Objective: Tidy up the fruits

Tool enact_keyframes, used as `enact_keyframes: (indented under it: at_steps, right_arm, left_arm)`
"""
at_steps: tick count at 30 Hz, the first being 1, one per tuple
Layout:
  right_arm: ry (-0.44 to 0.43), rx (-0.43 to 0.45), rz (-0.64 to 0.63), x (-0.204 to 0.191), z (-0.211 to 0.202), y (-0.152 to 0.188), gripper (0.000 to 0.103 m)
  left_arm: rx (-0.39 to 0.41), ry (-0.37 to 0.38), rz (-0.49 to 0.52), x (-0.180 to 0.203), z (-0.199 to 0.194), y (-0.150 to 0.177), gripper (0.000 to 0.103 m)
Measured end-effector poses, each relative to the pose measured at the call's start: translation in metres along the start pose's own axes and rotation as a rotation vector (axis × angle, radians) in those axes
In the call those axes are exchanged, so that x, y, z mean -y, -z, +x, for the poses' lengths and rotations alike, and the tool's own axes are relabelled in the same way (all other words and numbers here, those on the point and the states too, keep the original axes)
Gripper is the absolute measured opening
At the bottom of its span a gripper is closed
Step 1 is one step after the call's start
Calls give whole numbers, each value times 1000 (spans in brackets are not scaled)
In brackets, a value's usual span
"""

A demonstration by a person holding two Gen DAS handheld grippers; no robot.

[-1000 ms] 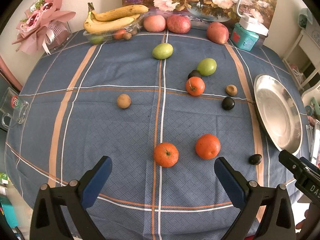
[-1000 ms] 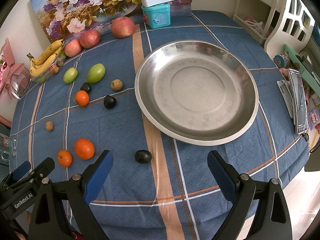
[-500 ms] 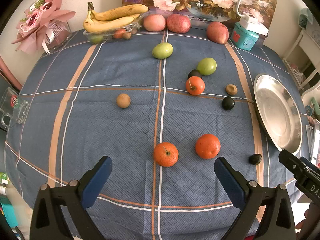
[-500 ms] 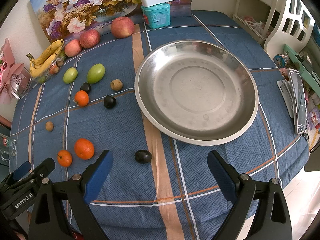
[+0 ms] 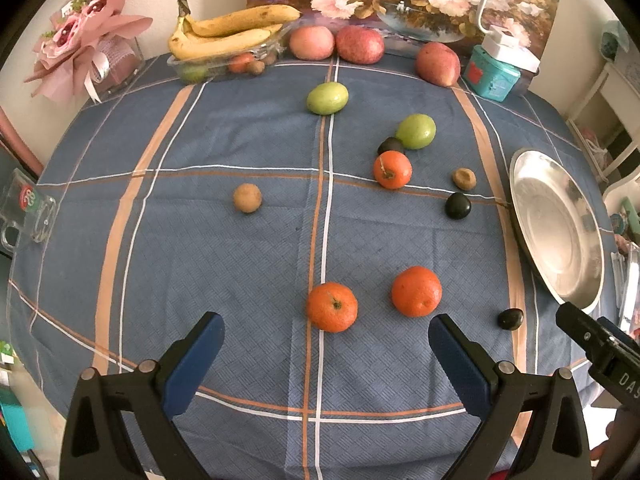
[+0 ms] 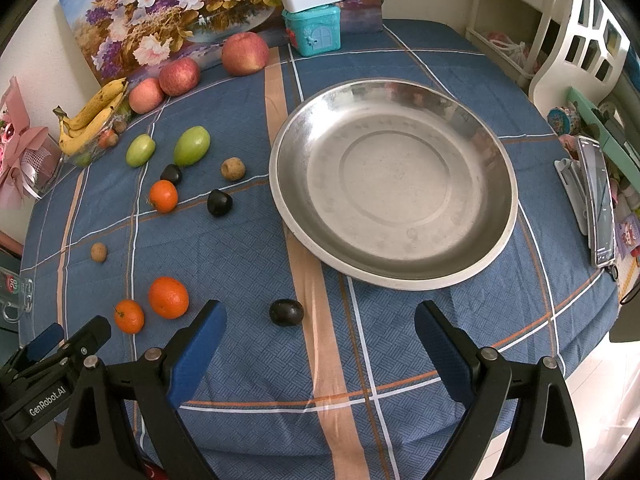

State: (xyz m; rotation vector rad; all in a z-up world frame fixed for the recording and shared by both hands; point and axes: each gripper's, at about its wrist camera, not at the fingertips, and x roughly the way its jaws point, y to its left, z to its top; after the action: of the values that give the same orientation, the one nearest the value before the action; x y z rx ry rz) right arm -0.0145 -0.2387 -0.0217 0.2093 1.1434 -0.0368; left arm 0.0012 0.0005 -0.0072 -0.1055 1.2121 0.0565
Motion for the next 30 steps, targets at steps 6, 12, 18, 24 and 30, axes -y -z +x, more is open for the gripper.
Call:
enact_keyframes:
  at_steps: [6,12,18,24,30]
  right_arm:
    - [4,-15,-7,-1,3,0,95]
    - [-1,-119,-45,-17,34,0,95]
    - [42,-221,-96,-34,70,-1,95]
    - [80,-270,-110,-46,101,-2,95]
    - [95,-283,-102,-49,119,-8,102]
  left_arm:
    - [0,75,-78,-12,4,-6,103]
    - [37,130,-109,-18,16,-16,103]
    - [-35,102,-123,-23,38,-18,103]
    - [-54,90,-129,-26,53,-16,103]
    - [-103,108,-130,-27,67,-14,103]
